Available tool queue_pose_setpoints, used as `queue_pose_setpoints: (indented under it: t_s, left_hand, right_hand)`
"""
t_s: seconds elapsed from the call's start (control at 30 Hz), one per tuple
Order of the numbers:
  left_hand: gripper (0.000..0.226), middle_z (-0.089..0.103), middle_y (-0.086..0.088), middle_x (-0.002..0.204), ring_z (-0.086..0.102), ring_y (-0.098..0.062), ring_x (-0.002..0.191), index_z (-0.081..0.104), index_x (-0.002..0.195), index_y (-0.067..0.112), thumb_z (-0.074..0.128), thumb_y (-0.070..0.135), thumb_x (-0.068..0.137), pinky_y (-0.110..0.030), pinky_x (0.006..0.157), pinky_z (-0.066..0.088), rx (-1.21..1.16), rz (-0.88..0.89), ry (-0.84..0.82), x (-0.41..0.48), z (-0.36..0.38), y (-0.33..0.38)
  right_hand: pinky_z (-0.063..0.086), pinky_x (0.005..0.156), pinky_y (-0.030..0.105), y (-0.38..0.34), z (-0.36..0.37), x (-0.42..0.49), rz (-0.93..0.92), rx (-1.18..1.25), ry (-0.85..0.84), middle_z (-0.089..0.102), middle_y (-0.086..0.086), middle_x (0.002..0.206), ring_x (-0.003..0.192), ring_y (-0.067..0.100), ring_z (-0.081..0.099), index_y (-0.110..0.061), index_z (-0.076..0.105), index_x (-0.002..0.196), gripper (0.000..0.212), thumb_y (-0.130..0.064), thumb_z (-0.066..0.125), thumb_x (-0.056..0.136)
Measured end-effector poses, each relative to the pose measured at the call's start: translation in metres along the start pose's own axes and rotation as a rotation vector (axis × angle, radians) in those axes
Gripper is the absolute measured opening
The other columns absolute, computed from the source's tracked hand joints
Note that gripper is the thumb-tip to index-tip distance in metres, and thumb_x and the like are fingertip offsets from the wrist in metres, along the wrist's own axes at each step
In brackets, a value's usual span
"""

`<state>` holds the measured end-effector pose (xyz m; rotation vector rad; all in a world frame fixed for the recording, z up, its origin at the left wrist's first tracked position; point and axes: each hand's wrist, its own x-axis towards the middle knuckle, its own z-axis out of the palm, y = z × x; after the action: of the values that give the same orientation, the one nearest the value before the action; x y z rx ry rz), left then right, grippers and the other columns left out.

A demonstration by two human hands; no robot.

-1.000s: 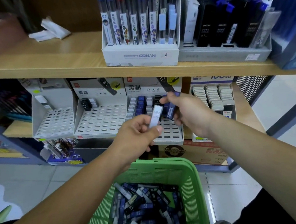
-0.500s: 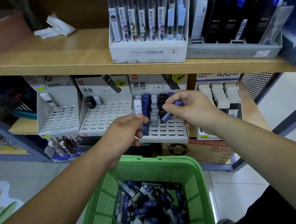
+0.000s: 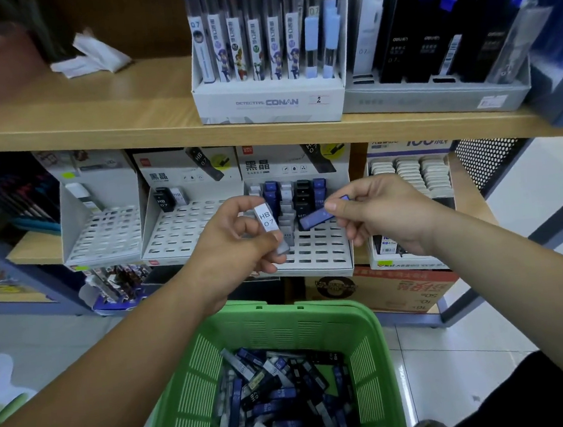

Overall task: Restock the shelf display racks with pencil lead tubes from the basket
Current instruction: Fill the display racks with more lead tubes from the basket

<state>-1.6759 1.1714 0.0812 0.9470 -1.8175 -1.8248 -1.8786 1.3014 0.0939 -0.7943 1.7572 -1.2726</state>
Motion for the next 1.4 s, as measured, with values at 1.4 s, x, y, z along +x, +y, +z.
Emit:
queue_pose_setpoints:
  t_s: [1.4]
  left_hand:
    - [0.022,0.066,-0.033,0.088,0.054,-0.022,0.057,0.058,0.105,0.023,0.070,0.007,0.095,-0.023,0.045,0.041,0.182,0.154,0.310,0.070,-0.193,-0.050]
  right_hand:
    - [0.057,0.075,0.034,-0.028,0.220,0.170,-0.338,-0.623,0.302,0.071,-0.001,0.081,0.078,0.021,0.067,-0.015,0.071,0.081,0.014,-0.006,0.071,0.091]
